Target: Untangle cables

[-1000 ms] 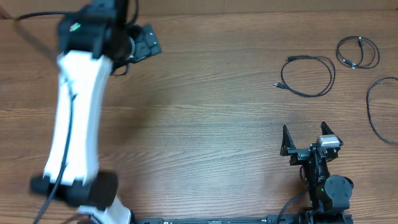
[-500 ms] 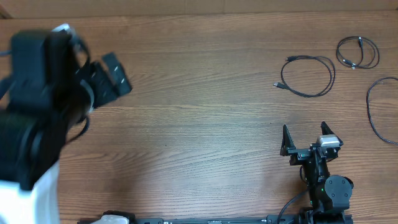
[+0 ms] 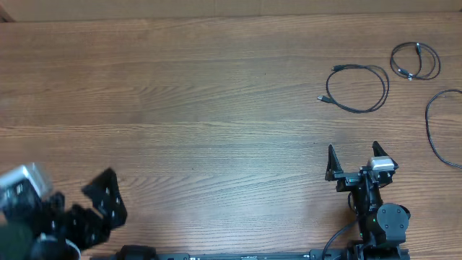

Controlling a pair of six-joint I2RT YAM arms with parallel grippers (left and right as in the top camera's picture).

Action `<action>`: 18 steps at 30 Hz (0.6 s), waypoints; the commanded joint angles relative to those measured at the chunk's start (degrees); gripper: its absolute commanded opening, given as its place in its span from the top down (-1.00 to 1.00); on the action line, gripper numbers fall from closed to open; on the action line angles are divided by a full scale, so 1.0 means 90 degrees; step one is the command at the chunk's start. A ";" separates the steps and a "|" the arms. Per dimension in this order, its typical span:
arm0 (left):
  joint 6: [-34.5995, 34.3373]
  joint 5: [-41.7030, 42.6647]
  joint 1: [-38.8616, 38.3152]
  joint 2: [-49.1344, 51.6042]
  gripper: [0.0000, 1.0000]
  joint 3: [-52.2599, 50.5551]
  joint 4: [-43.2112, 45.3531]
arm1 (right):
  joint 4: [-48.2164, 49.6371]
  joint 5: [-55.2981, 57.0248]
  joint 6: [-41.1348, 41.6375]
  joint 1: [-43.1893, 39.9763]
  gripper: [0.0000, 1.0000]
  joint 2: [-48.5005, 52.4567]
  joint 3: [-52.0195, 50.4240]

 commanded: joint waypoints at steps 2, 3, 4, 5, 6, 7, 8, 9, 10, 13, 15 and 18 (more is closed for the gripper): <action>-0.0121 0.0029 0.0245 -0.1120 -0.99 -0.1511 0.0780 | 0.0036 0.0017 -0.0029 0.0010 -0.99 -0.0070 -0.0066; -0.0121 0.0066 0.0257 -0.1372 -0.99 -0.1865 0.1008 | 0.0036 0.0017 -0.0027 0.0010 -1.00 -0.0070 -0.0066; -0.0121 0.0141 0.0260 -0.1659 -0.99 -0.2278 0.1280 | 0.0036 0.0017 -0.0029 0.0010 -1.00 -0.0070 -0.0066; -0.0119 0.0216 0.0260 -0.1892 -0.99 -0.2635 0.1535 | 0.0036 0.0017 -0.0029 0.0010 -1.00 -0.0070 -0.0066; -0.0117 0.0323 0.0260 -0.2147 -0.99 -0.3036 0.1834 | 0.0036 0.0017 -0.0029 0.0010 -1.00 -0.0070 -0.0066; -0.0114 0.0410 0.0257 -0.2378 -0.99 -0.3434 0.2137 | 0.0036 0.0017 -0.0029 0.0010 -1.00 -0.0070 -0.0066; -0.0097 0.0493 0.0257 -0.2555 -0.99 -0.3762 0.2404 | 0.0036 0.0017 -0.0029 0.0010 -1.00 -0.0070 -0.0066; -0.0070 0.0554 0.0257 -0.2749 -0.99 -0.4146 0.2735 | 0.0036 0.0017 -0.0029 0.0010 -1.00 -0.0070 -0.0066; -0.0063 0.0593 0.0260 -0.2929 -0.99 -0.4517 0.3050 | 0.0036 0.0017 -0.0029 0.0010 -1.00 -0.0070 -0.0066; 0.0002 0.0651 0.0260 -0.3385 -0.99 -0.5469 0.3776 | 0.0036 0.0017 -0.0029 0.0010 -1.00 -0.0070 -0.0066; 0.0005 0.0644 0.0260 -0.3718 -0.99 -0.6108 0.4252 | 0.0039 0.0017 -0.0027 0.0010 -1.00 -0.0070 -0.0066; 0.0002 0.0651 0.0257 -0.4167 -0.99 -0.6824 0.4884 | 0.0036 0.0017 -0.0029 0.0010 -1.00 -0.0070 -0.0066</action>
